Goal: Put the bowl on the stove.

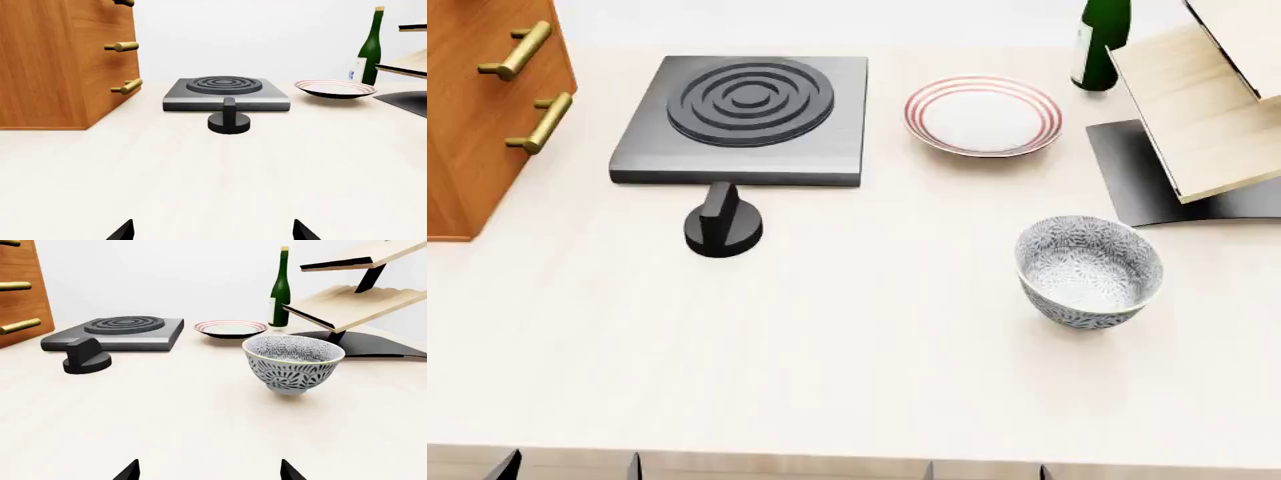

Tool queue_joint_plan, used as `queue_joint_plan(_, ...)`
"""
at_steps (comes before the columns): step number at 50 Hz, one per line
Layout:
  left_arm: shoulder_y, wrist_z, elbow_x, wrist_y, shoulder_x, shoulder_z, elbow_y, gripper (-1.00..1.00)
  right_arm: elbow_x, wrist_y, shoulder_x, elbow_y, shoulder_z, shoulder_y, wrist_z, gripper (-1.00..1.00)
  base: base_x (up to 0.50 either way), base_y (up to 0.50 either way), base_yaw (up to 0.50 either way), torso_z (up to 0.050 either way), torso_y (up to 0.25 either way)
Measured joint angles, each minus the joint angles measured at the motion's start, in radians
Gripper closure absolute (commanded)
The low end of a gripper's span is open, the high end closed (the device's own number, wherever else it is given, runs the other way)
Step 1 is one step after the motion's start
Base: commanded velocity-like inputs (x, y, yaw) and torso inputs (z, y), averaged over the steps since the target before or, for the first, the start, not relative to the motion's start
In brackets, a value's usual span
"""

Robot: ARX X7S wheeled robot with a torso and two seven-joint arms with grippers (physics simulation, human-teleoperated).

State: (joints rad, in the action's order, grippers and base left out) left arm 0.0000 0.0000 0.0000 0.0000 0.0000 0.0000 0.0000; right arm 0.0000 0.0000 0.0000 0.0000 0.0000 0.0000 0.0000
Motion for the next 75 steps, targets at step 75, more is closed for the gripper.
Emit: queue_joint_plan(75,-0.087,-0.219,-0.639,-0.171,-0.237,-0.255,0.765,-1.0,1.071,0.758,0.502,-0.626,0.749,0.023,0.258,-1.0,0.0,0.0,0.0,0.0,0.0)
